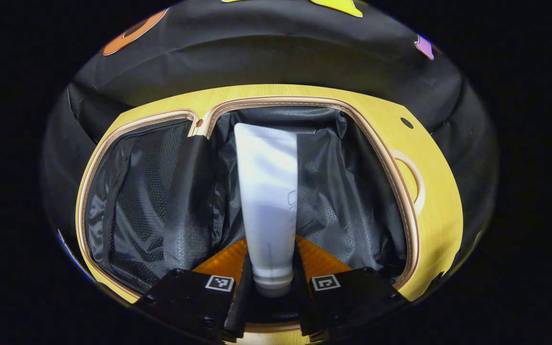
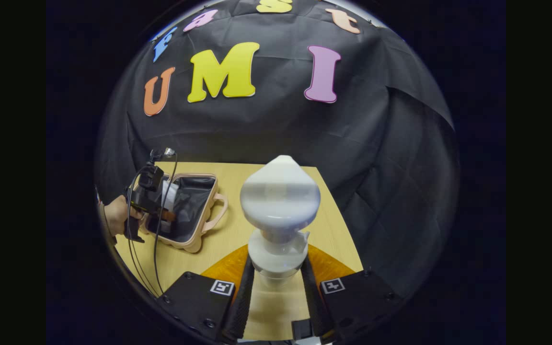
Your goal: First open the suitcase, pack the skin care products into it, and then close the suitcase.
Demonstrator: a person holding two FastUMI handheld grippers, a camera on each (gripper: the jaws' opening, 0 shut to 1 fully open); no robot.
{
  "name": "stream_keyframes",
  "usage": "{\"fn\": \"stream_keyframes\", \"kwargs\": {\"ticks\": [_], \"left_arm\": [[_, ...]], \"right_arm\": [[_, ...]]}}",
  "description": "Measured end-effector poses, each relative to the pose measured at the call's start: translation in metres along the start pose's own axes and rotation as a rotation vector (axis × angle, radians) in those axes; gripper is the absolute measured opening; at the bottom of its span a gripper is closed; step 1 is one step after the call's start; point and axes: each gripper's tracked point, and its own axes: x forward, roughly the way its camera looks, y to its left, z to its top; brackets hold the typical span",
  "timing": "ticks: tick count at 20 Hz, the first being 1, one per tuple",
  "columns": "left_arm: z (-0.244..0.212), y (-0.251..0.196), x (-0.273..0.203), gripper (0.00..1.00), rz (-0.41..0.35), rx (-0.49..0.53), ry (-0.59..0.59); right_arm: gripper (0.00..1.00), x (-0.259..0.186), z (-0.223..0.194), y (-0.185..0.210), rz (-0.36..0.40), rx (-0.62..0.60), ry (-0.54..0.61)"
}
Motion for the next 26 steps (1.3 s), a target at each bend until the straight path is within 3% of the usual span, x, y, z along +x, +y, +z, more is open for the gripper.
{"fn": "stream_keyframes", "kwargs": {"ticks": [1,2,7,8,9,10,12,13,14,16,18,26], "left_arm": [[-0.001,0.0,0.003,0.48,0.002,-0.008,0.008],[-0.004,0.001,0.007,0.43,0.004,-0.015,0.015],[-0.006,0.0,0.013,0.43,-0.01,-0.018,0.017],[-0.005,-0.002,0.011,0.51,-0.023,-0.009,0.019],[-0.003,-0.002,0.01,0.52,-0.033,-0.014,0.011],[-0.001,-0.003,0.01,0.46,-0.033,-0.025,-0.006],[0.001,0.001,0.005,0.51,-0.02,-0.034,-0.027],[0.003,0.003,-0.001,0.69,-0.011,-0.037,-0.044],[0.006,0.002,-0.007,0.7,-0.011,-0.044,-0.067],[0.014,-0.004,-0.028,0.87,-0.036,-0.047,-0.134],[0.022,-0.001,-0.06,0.92,-0.029,-0.03,-0.228],[0.048,0.047,-0.214,0.94,0.096,0.045,-0.674]], "right_arm": [[0.48,0.001,-0.001,0.001,0.002,-0.006,0.001],[0.48,0.003,-0.001,0.002,0.003,-0.01,0.005],[0.48,0.008,-0.002,0.012,0.018,-0.036,0.014],[0.48,0.01,0.0,0.016,0.026,-0.041,0.014],[0.48,0.013,0.003,0.021,0.034,-0.046,0.011],[0.48,0.015,0.007,0.025,0.044,-0.051,0.007],[0.48,0.021,0.016,0.037,0.064,-0.058,0.0],[0.48,0.024,0.023,0.046,0.08,-0.053,-0.006],[0.46,0.028,0.03,0.056,0.099,-0.051,-0.014],[0.48,0.033,0.044,0.078,0.133,-0.062,-0.035],[0.48,0.04,0.056,0.103,0.167,-0.086,-0.056],[0.48,0.082,0.056,0.222,0.323,-0.201,-0.05]]}}
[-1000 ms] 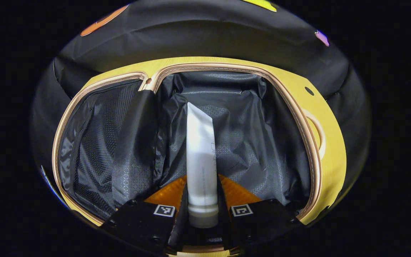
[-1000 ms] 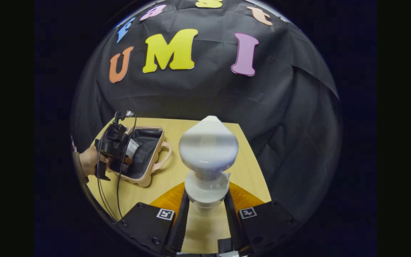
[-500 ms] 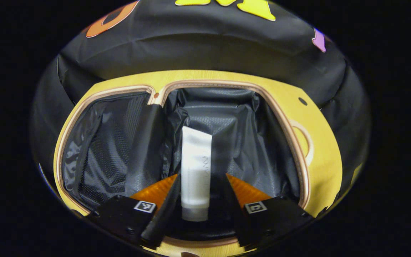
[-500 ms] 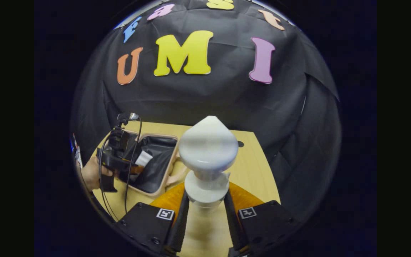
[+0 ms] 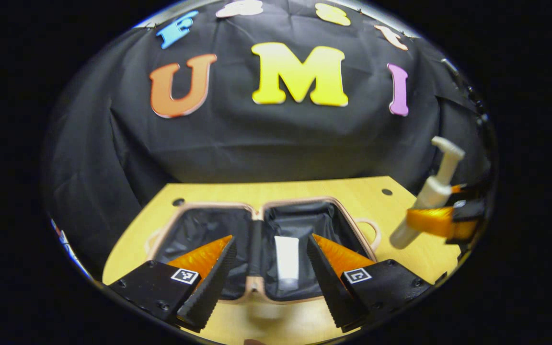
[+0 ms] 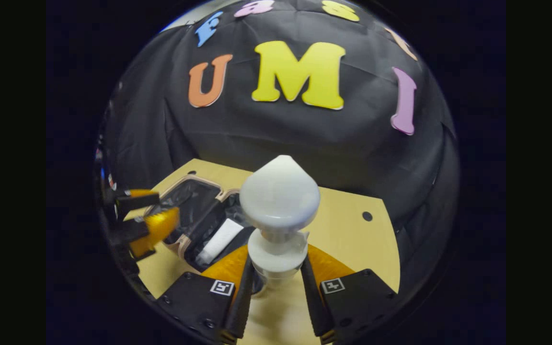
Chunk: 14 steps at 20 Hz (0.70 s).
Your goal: First open the suitcase, pack the skin care products into it, and then close the suitcase.
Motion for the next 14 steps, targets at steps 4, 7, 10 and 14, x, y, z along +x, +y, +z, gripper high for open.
{"fn": "stream_keyframes", "kwargs": {"ticks": [4,7,10,14], "left_arm": [[0.034,0.032,-0.053,0.89,0.052,-0.003,-0.137],[0.038,0.056,-0.073,0.96,0.09,-0.035,-0.162],[0.033,0.071,-0.078,0.96,0.12,-0.034,-0.149],[0.031,0.087,-0.08,0.96,0.132,-0.047,-0.138]], "right_arm": [[0.49,0.045,-0.025,0.046,0.056,0.001,0.088],[0.49,0.067,-0.046,0.073,0.073,-0.017,0.153],[0.48,0.078,-0.063,0.087,0.087,0.018,0.212],[0.48,0.089,-0.084,0.089,0.074,0.082,0.299]]}}
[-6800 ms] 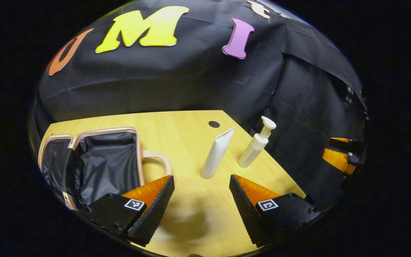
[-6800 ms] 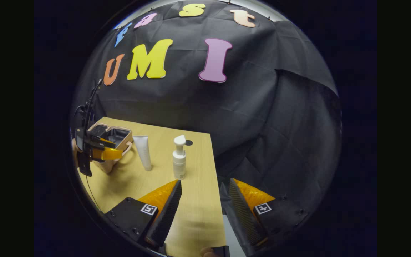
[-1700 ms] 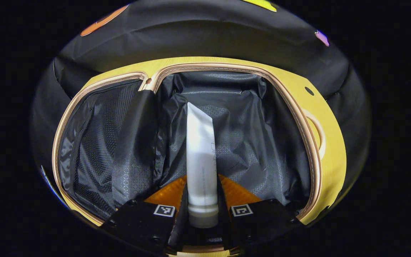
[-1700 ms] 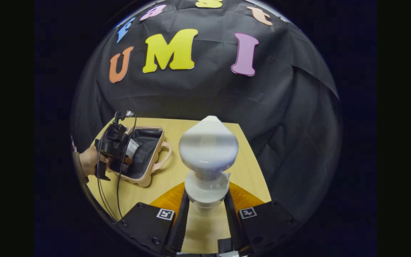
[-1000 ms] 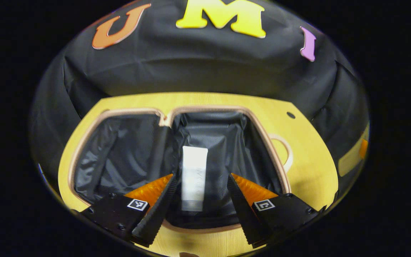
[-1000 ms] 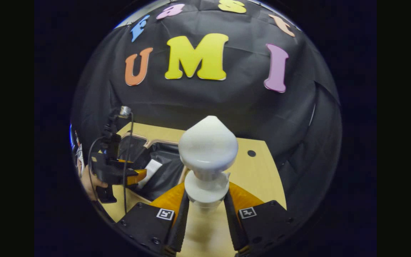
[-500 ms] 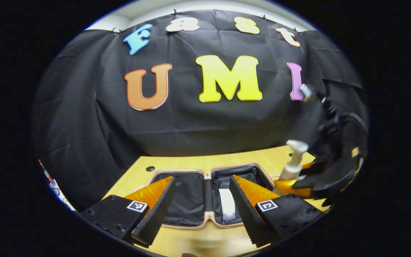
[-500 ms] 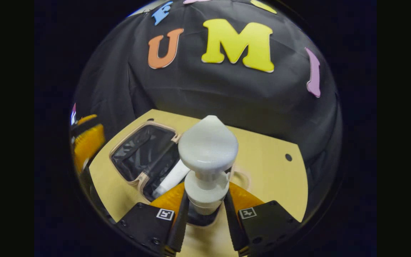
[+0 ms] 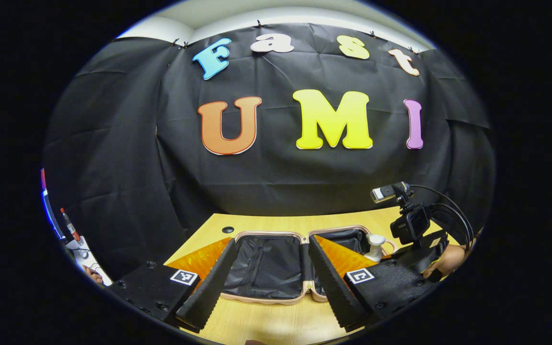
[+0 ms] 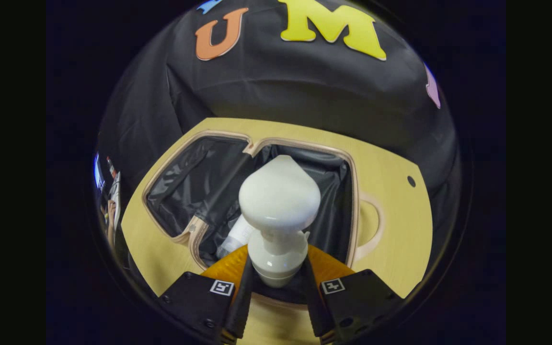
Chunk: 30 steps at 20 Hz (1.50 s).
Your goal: First open the suitcase, pack the skin care products into it, and then close the suitcase.
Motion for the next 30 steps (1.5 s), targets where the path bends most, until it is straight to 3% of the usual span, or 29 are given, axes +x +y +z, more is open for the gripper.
{"fn": "stream_keyframes", "kwargs": {"ticks": [2,9,19,23,27,29,30], "left_arm": [[-0.002,0.004,0.003,0.96,0.002,0.002,0.009],[0.003,0.013,0.014,0.97,0.023,0.016,0.012],[-0.009,0.038,0.021,0.96,0.067,0.011,0.04],[-0.023,0.062,0.023,0.96,0.098,-0.017,0.071],[-0.042,0.089,0.039,0.97,0.11,-0.093,0.09],[-0.049,0.103,0.049,0.97,0.122,-0.139,0.113],[-0.059,0.112,0.055,0.97,0.134,-0.158,0.13]], "right_arm": [[0.49,0.006,0.004,-0.003,-0.005,0.062,0.012],[0.49,0.039,0.025,-0.016,-0.041,0.106,0.024],[0.49,0.071,-0.005,-0.022,-0.125,0.261,0.137],[0.53,0.066,0.007,-0.018,-0.108,0.282,0.107],[0.73,0.044,0.026,-0.014,-0.087,0.268,0.033],[0.79,0.023,0.041,-0.013,-0.068,0.244,-0.03],[0.77,0.011,0.048,-0.017,-0.073,0.22,-0.064]]}}
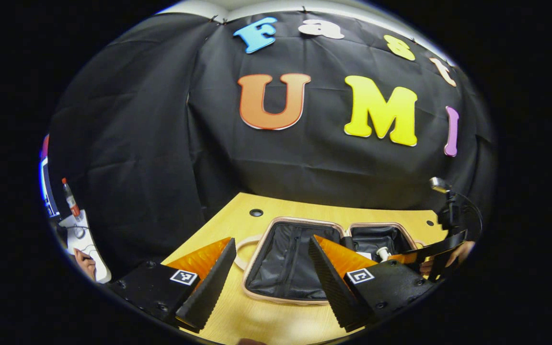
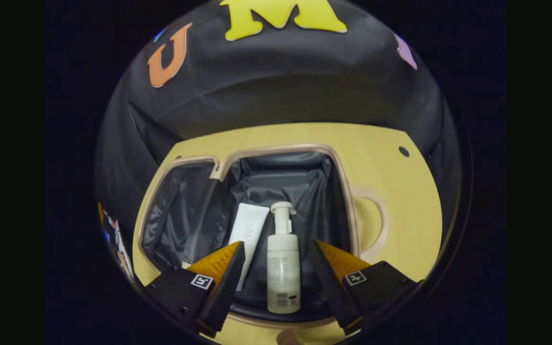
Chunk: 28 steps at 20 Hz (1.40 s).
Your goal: First open the suitcase, pack the skin care products into it, and then close the suitcase.
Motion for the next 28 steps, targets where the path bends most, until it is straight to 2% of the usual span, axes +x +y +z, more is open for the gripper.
{"fn": "stream_keyframes", "kwargs": {"ticks": [1,2,4,5,7,8,10,11,15,16,17,18,19,20,21,23,24,25,26,27,28], "left_arm": [[-0.007,0.008,0.011,0.97,0.011,-0.021,0.015],[-0.013,0.015,0.021,0.97,0.015,-0.047,0.027],[-0.025,0.028,0.039,0.97,-0.001,-0.12,0.063],[-0.032,0.034,0.047,0.97,-0.012,-0.167,0.086],[-0.043,0.041,0.067,0.97,-0.044,-0.282,0.11],[-0.05,0.042,0.078,0.98,-0.059,-0.329,0.112],[-0.062,0.056,0.1,0.99,-0.074,-0.424,0.126],[-0.066,0.06,0.111,0.99,-0.09,-0.481,0.137],[-0.092,0.072,0.141,0.97,-0.136,-0.731,0.205],[-0.097,0.077,0.148,0.96,-0.134,-0.793,0.208],[-0.104,0.081,0.157,0.83,-0.131,-0.849,0.217],[-0.115,0.082,0.164,0.93,-0.124,-0.895,0.236],[-0.127,0.082,0.168,0.92,-0.108,-0.924,0.255],[-0.13,0.079,0.172,1.0,-0.131,-0.957,0.271],[-0.129,0.077,0.174,0.99,-0.153,-0.986,0.266],[-0.133,0.071,0.181,0.85,-0.168,-1.03,0.277],[-0.134,0.066,0.181,0.68,-0.187,-1.033,0.291],[-0.135,0.061,0.181,0.58,-0.209,-1.03,0.3],[-0.133,0.058,0.181,0.39,-0.223,-1.034,0.304],[-0.131,0.053,0.181,0.39,-0.24,-1.036,0.314],[-0.135,0.056,0.181,0.19,-0.216,-1.011,0.327]], "right_arm": [[0.76,-0.013,0.009,-0.002,0.001,-0.025,-0.038],[0.8,-0.028,0.019,-0.006,0.002,-0.05,-0.076],[0.8,-0.064,0.04,-0.013,0.013,-0.09,-0.154],[0.76,-0.086,0.048,-0.017,0.024,-0.111,-0.194],[0.76,-0.129,0.066,-0.03,0.033,-0.162,-0.285],[0.8,-0.152,0.072,-0.039,0.031,-0.19,-0.332],[0.77,-0.199,0.077,-0.059,0.021,-0.227,-0.421],[0.8,-0.221,0.076,-0.072,0.007,-0.239,-0.456],[0.8,-0.295,0.061,-0.134,-0.115,-0.256,-0.511],[0.76,-0.308,0.057,-0.147,-0.143,-0.245,-0.516],[0.8,-0.318,0.054,-0.159,-0.172,-0.237,-0.516],[0.76,-0.328,0.051,-0.168,-0.194,-0.228,-0.517],[0.76,-0.334,0.048,-0.176,-0.212,-0.221,-0.519],[0.78,-0.34,0.045,-0.183,-0.225,-0.215,-0.522],[0.78,-0.342,0.039,-0.188,-0.239,-0.209,-0.515],[0.77,-0.344,0.03,-0.201,-0.264,-0.193,-0.496],[0.78,-0.345,0.026,-0.206,-0.273,-0.177,-0.488],[0.78,-0.346,0.023,-0.211,-0.279,-0.158,-0.483],[0.79,-0.349,0.02,-0.215,-0.286,-0.14,-0.481],[0.78,-0.35,0.017,-0.22,-0.297,-0.126,-0.478],[0.79,-0.353,0.014,-0.226,-0.307,-0.112,-0.476]]}}
